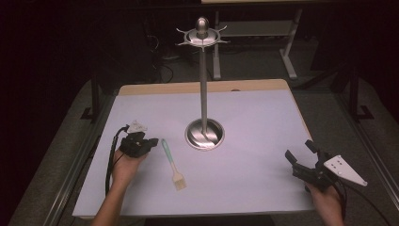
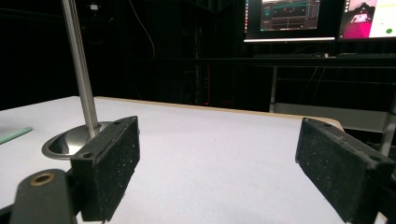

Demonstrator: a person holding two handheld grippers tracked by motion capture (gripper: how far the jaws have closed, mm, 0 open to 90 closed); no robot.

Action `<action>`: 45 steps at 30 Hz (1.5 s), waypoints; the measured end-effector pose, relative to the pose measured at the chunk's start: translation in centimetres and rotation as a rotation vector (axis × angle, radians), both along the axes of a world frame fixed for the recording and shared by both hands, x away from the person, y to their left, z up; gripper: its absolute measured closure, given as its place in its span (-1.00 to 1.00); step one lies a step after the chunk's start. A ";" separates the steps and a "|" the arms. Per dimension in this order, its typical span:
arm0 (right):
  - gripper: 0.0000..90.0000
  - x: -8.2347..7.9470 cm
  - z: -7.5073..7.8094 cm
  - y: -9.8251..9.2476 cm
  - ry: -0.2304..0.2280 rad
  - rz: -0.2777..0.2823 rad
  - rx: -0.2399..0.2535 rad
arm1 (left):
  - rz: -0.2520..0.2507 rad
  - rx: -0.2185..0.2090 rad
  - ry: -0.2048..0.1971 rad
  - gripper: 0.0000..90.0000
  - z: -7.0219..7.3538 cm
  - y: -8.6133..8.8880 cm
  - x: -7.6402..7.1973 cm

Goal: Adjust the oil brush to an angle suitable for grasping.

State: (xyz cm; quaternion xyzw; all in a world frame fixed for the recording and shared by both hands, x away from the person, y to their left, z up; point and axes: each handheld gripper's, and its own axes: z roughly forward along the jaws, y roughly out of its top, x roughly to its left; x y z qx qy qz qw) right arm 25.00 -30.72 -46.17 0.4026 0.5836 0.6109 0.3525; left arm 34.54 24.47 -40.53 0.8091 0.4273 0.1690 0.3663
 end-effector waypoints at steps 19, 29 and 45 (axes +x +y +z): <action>-0.71 0.0 0.0 0.0 -0.002 0.004 -0.008 | 0.050 0.028 0.072 0.99 -2.7 -0.6 3.6; -0.71 0.0 0.0 0.0 -0.007 0.005 -0.006 | 0.038 0.063 0.090 0.99 -3.3 -1.2 3.5; -0.71 0.0 0.0 0.0 -0.002 0.003 -0.001 | -0.006 0.003 0.104 0.99 -3.6 -2.4 2.8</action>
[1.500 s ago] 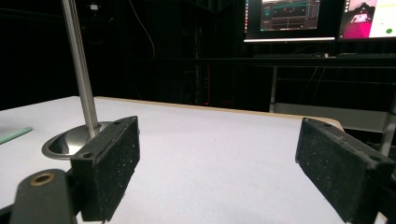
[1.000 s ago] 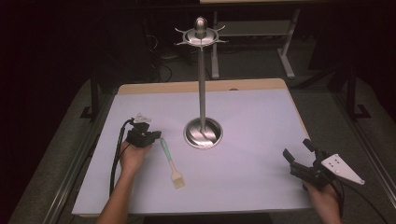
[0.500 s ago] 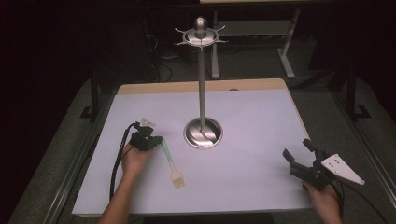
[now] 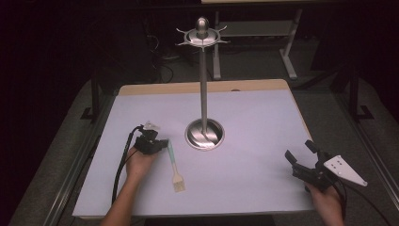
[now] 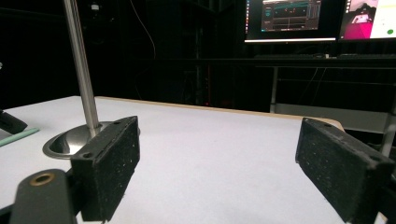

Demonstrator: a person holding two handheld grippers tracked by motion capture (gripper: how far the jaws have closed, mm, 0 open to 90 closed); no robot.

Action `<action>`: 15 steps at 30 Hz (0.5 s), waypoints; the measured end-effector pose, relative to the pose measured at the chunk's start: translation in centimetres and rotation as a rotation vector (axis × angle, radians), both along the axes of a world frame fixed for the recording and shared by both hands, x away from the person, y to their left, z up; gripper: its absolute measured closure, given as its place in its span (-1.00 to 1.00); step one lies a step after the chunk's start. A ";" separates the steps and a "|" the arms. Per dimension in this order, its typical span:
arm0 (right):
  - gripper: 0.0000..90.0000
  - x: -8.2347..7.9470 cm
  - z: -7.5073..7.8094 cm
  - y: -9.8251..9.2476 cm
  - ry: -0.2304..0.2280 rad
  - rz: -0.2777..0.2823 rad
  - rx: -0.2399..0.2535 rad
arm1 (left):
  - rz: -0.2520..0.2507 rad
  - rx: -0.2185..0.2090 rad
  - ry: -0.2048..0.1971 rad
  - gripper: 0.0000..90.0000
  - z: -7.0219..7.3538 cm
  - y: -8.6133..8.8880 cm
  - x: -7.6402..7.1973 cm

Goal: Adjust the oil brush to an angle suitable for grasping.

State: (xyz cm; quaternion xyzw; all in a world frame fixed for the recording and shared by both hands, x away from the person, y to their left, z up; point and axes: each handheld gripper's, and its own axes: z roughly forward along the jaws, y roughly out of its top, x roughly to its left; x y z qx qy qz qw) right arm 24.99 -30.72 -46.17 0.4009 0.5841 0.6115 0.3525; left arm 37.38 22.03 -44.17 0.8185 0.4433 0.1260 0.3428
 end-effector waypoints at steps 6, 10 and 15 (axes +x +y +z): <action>-0.71 0.0 0.0 0.0 0.000 0.000 -0.002 | -0.032 -0.014 0.000 1.00 0.0 -1.0 0.0; -0.71 0.0 0.0 0.0 0.000 0.000 0.000 | -0.052 -0.012 -0.005 0.99 0.0 -1.7 0.0; -0.71 0.0 0.0 0.0 0.001 0.000 -0.001 | -0.087 -0.008 -0.005 1.00 -0.1 -2.6 0.0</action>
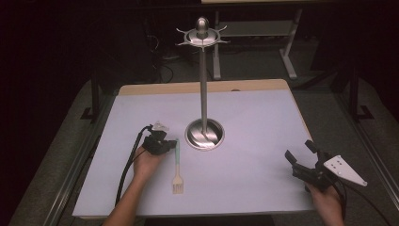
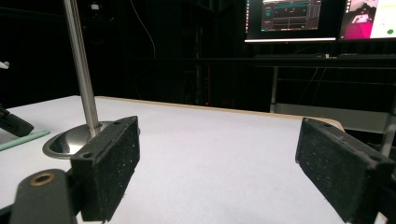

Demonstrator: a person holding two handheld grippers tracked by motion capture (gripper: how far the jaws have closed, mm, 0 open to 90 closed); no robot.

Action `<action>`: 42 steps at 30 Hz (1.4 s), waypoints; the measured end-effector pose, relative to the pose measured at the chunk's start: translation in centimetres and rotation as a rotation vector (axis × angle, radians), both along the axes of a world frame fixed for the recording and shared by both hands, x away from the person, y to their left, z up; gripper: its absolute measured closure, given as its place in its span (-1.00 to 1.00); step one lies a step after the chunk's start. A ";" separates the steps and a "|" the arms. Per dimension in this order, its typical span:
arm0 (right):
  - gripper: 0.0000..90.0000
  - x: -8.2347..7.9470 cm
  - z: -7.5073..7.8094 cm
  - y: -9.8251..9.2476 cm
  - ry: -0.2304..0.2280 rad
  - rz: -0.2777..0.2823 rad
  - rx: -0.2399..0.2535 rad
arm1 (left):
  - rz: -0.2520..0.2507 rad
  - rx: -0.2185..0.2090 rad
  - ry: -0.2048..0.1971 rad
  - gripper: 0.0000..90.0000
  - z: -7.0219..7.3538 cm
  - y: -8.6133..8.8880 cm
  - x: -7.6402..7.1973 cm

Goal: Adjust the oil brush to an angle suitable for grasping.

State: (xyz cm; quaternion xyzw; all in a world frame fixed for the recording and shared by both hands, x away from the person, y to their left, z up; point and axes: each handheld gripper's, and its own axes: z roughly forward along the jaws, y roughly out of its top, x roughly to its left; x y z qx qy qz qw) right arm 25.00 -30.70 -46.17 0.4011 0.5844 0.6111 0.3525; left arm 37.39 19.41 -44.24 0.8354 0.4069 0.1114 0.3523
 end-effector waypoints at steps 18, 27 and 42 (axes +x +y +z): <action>-0.71 0.0 0.0 0.0 -0.002 0.000 0.001 | -0.058 -0.037 0.015 1.00 1.2 -1.6 -1.3; -0.71 0.0 0.0 -0.1 0.000 -0.001 0.010 | -0.149 -0.004 0.062 1.00 1.7 -3.0 -6.4; -0.71 0.0 0.0 -0.1 -0.001 0.000 0.007 | -0.170 0.091 0.110 1.00 1.1 -3.3 -9.0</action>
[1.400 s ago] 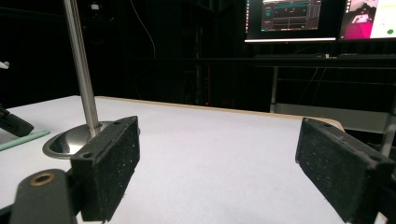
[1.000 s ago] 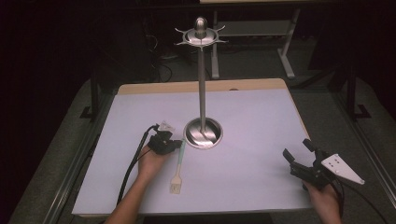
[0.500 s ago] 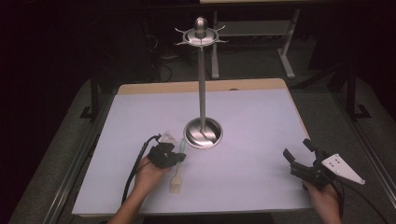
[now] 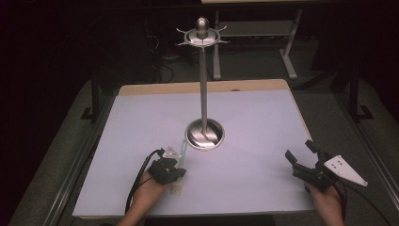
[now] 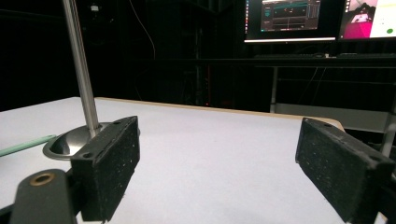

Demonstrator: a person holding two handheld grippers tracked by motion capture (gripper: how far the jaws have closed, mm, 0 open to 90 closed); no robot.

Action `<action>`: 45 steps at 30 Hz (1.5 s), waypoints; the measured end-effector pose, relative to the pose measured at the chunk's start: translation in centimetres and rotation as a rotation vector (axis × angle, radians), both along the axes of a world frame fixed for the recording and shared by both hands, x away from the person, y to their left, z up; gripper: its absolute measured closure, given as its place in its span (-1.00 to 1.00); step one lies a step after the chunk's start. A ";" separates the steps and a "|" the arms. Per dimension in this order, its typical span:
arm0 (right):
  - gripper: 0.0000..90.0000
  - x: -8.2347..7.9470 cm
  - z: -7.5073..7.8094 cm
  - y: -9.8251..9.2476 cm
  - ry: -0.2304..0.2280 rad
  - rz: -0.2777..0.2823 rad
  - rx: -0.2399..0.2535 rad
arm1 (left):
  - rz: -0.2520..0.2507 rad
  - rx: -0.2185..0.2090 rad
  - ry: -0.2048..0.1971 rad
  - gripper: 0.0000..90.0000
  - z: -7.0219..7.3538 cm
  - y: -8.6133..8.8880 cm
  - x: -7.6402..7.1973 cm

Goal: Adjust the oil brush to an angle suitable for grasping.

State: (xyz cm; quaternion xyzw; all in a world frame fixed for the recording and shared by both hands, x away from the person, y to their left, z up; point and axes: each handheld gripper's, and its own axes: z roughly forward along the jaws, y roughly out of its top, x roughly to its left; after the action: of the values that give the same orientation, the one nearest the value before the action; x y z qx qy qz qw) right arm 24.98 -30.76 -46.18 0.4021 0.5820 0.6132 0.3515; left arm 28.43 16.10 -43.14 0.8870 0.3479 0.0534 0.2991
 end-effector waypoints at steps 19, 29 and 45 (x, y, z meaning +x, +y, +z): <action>-0.71 0.0 0.0 0.0 0.000 0.000 -0.001 | 0.084 0.090 -0.032 1.00 0.3 2.6 0.0; -0.71 0.0 0.0 0.0 0.002 -0.001 0.000 | 0.144 0.125 -0.065 1.00 0.4 4.9 0.3; -0.71 0.0 0.0 0.0 0.000 0.000 -0.005 | 0.150 0.070 -0.059 1.00 0.8 6.5 0.8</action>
State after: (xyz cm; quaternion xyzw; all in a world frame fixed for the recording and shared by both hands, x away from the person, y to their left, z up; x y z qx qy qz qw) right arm 24.99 -30.74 -46.18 0.4010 0.5835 0.6120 0.3525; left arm 29.23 22.62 -42.35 0.8665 0.4020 0.1140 0.2731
